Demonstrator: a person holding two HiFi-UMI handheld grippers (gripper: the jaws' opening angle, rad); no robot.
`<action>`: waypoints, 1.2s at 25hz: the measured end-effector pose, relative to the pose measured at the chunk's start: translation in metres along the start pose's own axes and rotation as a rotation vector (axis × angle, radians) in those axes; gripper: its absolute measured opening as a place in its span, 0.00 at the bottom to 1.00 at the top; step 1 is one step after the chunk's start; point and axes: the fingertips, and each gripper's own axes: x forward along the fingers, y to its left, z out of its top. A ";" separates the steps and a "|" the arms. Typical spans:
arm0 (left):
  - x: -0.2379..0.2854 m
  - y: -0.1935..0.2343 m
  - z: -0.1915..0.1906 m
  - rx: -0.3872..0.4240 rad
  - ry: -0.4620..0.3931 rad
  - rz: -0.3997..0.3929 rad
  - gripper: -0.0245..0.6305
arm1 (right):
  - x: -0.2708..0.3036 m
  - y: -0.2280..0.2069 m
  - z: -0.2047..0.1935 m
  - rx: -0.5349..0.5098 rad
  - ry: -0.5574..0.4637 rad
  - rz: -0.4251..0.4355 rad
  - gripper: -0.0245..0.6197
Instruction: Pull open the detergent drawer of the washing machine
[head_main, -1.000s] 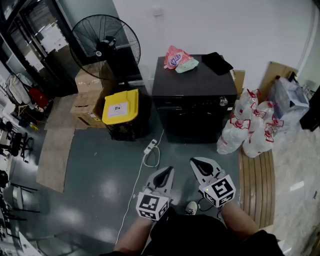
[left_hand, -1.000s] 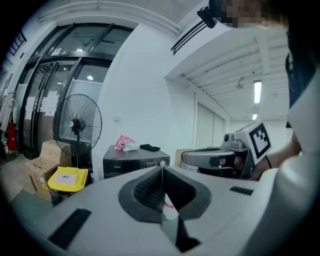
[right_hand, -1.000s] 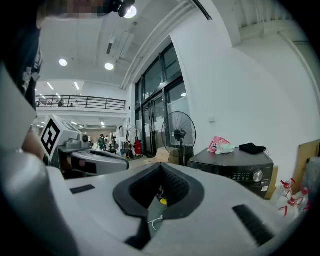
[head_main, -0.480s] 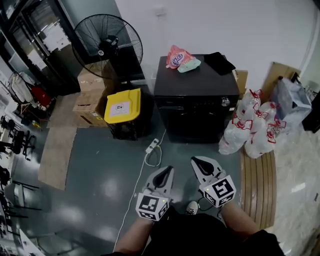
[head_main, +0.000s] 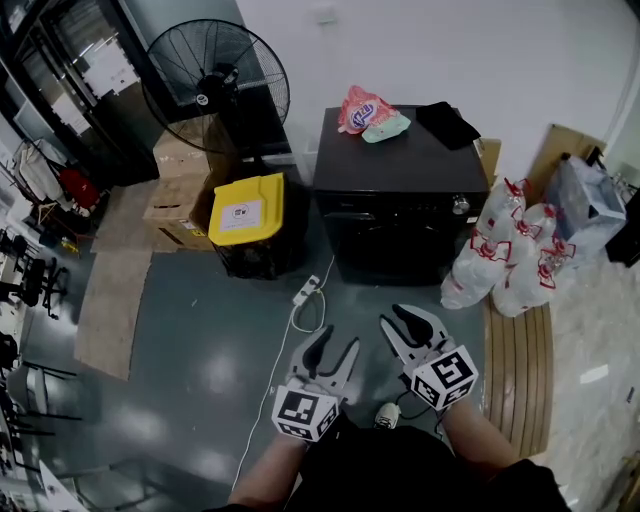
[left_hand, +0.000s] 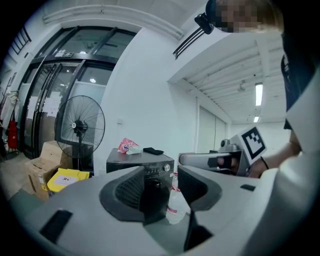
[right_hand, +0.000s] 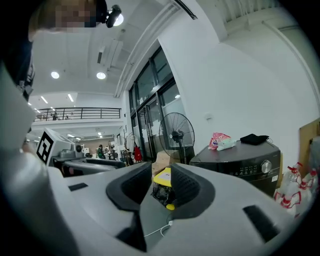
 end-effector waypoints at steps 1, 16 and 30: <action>0.002 0.006 0.000 -0.001 -0.001 -0.008 0.34 | 0.007 -0.001 0.000 0.010 -0.002 -0.007 0.24; 0.024 0.146 0.020 0.001 0.000 -0.133 0.42 | 0.149 -0.004 0.012 0.125 -0.025 -0.107 0.48; 0.028 0.237 0.037 0.022 0.006 -0.231 0.43 | 0.246 0.000 0.004 0.233 -0.047 -0.210 0.59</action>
